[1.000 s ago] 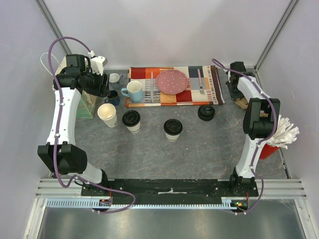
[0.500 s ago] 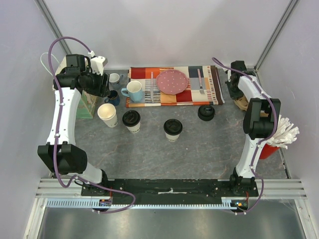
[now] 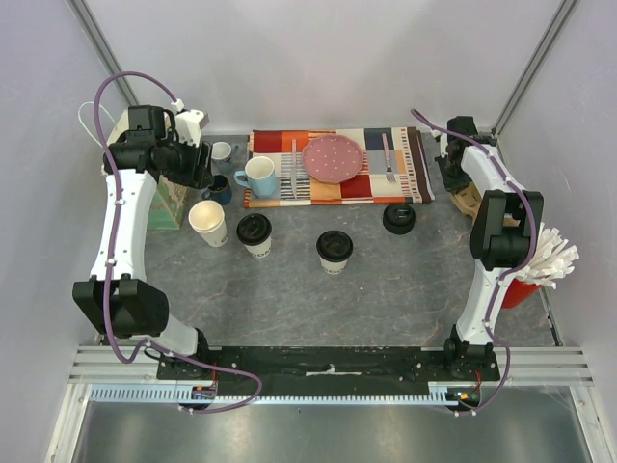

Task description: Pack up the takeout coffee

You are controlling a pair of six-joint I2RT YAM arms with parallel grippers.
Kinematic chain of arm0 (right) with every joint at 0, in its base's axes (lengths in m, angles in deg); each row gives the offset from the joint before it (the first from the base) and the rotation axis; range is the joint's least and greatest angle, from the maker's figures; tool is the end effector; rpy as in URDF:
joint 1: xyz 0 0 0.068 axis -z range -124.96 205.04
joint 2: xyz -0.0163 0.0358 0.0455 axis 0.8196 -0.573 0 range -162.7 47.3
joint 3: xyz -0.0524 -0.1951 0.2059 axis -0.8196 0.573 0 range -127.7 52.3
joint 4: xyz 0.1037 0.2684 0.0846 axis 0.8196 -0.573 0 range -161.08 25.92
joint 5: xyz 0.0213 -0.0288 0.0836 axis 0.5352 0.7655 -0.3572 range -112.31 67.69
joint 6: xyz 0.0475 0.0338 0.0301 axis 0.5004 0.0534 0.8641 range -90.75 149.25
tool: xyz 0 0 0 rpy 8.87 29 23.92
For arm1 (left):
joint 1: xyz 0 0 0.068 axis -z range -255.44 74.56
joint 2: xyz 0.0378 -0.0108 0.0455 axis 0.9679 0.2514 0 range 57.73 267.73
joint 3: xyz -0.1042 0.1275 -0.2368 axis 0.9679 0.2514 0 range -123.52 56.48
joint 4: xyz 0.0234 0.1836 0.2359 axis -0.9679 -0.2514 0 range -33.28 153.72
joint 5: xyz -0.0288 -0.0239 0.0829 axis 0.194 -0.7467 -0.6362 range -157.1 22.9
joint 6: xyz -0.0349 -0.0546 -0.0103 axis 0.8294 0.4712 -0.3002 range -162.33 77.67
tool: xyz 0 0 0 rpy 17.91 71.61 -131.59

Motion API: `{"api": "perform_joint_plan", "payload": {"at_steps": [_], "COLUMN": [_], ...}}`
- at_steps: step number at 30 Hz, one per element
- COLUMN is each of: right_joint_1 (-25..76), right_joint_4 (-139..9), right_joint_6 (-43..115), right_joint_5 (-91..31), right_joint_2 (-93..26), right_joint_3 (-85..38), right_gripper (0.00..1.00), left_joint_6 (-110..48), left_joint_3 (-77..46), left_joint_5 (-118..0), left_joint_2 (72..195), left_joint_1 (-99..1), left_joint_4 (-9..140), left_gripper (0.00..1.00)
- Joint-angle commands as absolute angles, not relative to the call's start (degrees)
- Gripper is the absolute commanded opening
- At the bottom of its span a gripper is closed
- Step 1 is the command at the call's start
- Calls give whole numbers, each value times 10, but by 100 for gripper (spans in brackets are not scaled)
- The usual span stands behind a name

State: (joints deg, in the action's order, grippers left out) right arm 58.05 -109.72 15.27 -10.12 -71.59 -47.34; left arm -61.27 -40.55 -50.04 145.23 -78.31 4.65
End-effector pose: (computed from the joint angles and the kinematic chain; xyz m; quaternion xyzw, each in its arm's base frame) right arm 0.4964 -0.0371 0.2084 -0.0698 0.9683 -0.1344 0.1984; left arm 0.3599 0.0029 0.4058 0.1805 0.9116 -0.0720 0.3621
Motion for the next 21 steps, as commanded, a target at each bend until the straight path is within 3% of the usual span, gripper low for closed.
{"api": "perform_joint_plan", "payload": {"at_steps": [1,5,21], "right_joint_1": [583,582,583], "right_joint_4": [-1113,-1116,-1086], "right_joint_6": [166,169,182], "right_joint_5": [-116,-115,-45], "right_joint_2": [-695,-692,-634], "right_joint_3": [-502,-506,-503], "right_gripper": [6,0,0], "left_joint_6": [-629,-630,-629], "left_joint_3": [-431,-433,-435], "left_joint_5": [-480,-479,-478], "left_joint_2": [1450,1450,1449], "left_joint_1": [-783,-783,-784], "left_joint_4": [41,40,40], "left_gripper": [62,62,62]}}
